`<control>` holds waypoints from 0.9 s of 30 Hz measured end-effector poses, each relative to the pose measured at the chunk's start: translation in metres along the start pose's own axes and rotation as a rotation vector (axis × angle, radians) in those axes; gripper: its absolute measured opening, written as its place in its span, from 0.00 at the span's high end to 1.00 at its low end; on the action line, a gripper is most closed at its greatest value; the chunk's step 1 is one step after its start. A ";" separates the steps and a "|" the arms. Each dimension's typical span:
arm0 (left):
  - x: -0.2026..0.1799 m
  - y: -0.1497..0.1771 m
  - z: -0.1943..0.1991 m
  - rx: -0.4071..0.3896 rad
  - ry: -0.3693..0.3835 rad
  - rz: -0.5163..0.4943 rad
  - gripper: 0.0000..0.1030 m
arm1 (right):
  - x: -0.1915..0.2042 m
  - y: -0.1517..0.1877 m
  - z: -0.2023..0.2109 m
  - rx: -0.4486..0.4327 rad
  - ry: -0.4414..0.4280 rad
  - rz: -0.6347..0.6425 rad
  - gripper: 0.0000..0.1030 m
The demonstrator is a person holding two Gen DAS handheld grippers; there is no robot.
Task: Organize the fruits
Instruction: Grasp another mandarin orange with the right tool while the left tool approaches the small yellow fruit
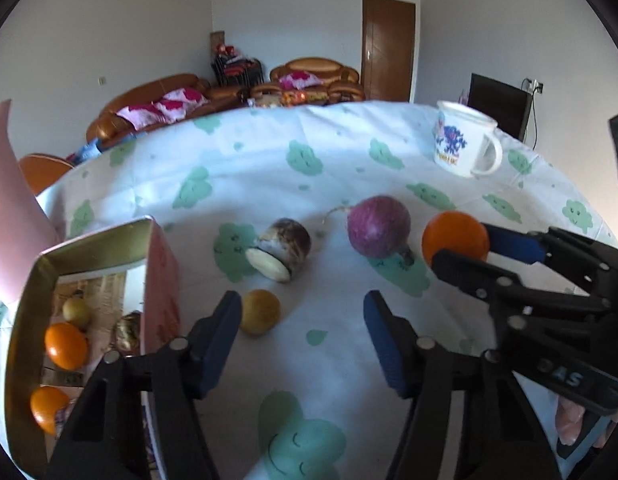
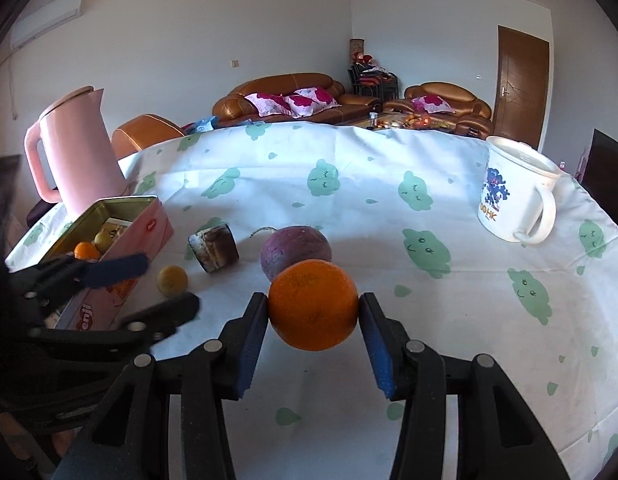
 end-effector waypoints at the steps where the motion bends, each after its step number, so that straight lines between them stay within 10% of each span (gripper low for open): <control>1: 0.001 0.000 -0.002 0.003 0.003 0.008 0.37 | 0.001 0.000 0.001 -0.004 -0.001 0.007 0.53; 17: 0.014 0.000 -0.015 0.035 -0.008 0.025 0.50 | 0.004 0.000 0.004 -0.028 -0.021 0.012 0.53; 19: 0.012 -0.002 -0.010 0.019 -0.067 -0.004 0.65 | 0.004 0.000 0.005 -0.029 -0.022 0.012 0.53; 27: 0.007 -0.005 -0.011 0.026 -0.055 -0.047 0.55 | 0.003 0.000 0.009 -0.038 -0.032 0.003 0.52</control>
Point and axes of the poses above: each gripper's, at about its wrist camera, not at the fingertips, and z roughly against the way its jaws point, x to its left, y to its underside, the point moved 5 cm from there along -z, roughly the way its jaws point, and after that the axes turned 13 degrees about -z, right-handed, at the moved point
